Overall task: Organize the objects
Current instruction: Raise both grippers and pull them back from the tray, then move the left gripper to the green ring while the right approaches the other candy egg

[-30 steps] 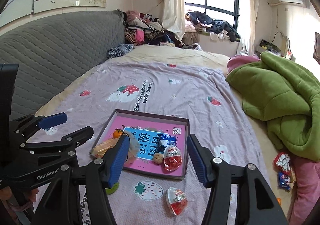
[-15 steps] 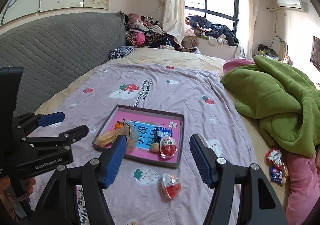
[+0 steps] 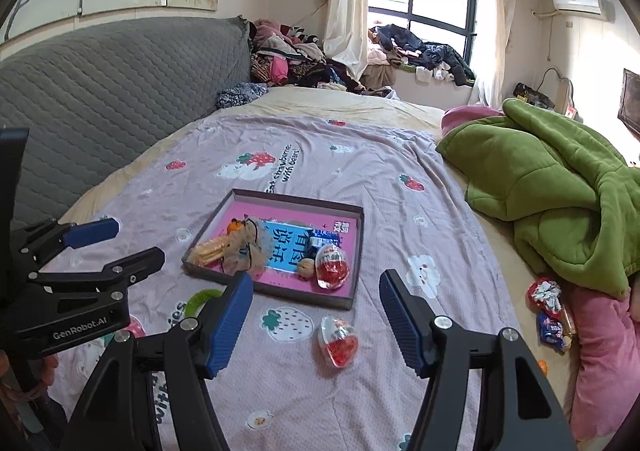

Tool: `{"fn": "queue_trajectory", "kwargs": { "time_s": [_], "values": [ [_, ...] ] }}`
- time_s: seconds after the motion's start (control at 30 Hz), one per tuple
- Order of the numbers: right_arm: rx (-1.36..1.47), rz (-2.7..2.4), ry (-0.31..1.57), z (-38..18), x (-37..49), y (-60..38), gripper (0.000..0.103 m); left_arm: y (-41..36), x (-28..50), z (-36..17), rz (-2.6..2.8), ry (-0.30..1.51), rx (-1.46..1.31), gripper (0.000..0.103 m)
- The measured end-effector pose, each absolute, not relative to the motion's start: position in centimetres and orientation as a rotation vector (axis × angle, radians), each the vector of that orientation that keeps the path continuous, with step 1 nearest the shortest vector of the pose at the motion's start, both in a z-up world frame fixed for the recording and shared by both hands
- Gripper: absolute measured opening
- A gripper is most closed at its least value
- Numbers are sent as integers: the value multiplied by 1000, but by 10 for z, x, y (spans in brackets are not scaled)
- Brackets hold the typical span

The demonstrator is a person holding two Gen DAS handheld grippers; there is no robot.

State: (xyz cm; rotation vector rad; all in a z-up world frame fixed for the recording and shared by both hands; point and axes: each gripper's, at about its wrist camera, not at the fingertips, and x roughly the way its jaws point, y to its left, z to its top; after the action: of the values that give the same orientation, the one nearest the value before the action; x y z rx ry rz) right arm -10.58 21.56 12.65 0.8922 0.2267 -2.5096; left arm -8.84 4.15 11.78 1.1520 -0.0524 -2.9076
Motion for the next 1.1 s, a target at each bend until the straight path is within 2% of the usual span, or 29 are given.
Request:
{"fn": "queue_trajectory", "kwargs": {
  "time_s": [0.3,0.8,1.1],
  "values": [
    [930,-2494,233,107,-108,220,65,47,-91,98,-2900,-57,1202,69],
    [1100,-2422,290,27,-135,216,65,38,-111,11,-2842,-41,1381,69],
    [1173,-2400,291,-4,-152,214,65,38,-122,-19,-2812,-50,1452,69]
  ]
}}
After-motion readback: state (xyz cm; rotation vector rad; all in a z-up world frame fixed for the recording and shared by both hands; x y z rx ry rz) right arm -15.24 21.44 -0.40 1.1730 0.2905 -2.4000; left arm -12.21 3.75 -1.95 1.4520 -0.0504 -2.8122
